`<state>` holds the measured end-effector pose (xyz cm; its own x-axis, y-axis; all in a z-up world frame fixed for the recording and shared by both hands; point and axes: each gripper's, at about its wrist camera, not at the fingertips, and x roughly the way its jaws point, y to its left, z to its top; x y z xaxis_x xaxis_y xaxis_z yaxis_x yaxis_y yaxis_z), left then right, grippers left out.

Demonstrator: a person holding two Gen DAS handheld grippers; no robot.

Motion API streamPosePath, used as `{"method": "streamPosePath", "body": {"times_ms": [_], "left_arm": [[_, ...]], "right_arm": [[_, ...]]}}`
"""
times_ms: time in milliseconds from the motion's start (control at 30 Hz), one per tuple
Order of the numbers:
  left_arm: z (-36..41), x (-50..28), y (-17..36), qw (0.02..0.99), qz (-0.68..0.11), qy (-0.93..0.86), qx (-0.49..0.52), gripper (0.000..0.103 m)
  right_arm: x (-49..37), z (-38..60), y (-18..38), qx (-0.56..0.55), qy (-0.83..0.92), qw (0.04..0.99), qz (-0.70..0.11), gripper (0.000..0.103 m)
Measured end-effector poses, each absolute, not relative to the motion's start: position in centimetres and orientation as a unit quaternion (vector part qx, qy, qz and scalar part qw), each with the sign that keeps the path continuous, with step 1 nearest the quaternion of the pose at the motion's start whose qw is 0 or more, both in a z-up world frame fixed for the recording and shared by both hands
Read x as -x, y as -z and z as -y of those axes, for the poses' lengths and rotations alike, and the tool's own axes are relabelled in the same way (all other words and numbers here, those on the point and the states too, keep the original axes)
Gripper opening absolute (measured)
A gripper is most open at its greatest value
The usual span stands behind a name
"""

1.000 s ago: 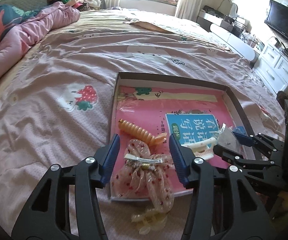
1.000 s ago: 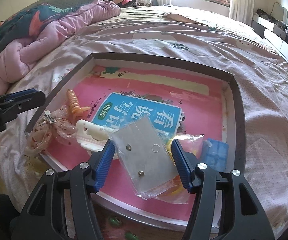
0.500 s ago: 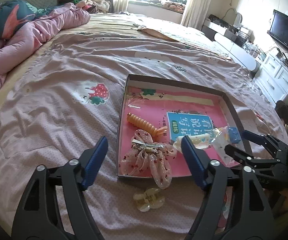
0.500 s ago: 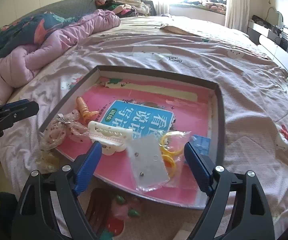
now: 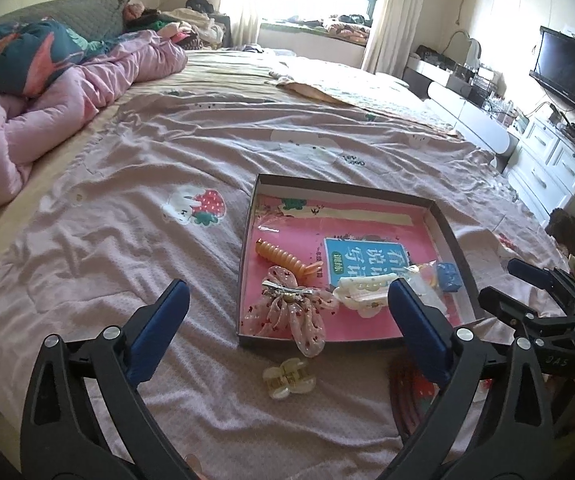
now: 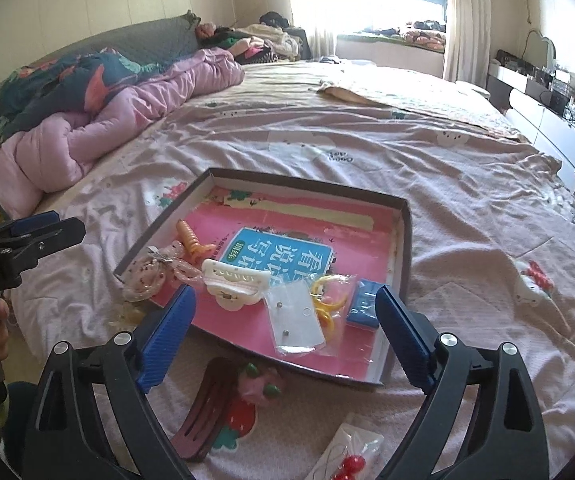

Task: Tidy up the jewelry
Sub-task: 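Withdraw both open grippers from the tray toward the remaining accessories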

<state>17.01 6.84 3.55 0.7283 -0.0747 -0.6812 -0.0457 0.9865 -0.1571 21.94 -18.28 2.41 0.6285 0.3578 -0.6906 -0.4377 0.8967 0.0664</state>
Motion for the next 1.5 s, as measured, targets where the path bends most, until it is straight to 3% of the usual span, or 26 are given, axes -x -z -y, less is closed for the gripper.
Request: {"method": "streamPosePath", "body": {"times_ms": [833, 1500], "left_arm": [[-5.3, -11.8, -5.5, 0.935, -0.347, 0.003, 0.071, 0.091], [-1.9, -10.1, -3.0, 0.926, -0.374, 0.022, 0.05, 0.091]], "right_arm": [[-15.9, 22.1, -5.4, 0.057, -0.212, 0.915, -0.34, 0.089], [-13.1, 24.6, -2.5, 0.073, -0.199, 0.907, -0.363, 0.089]]}}
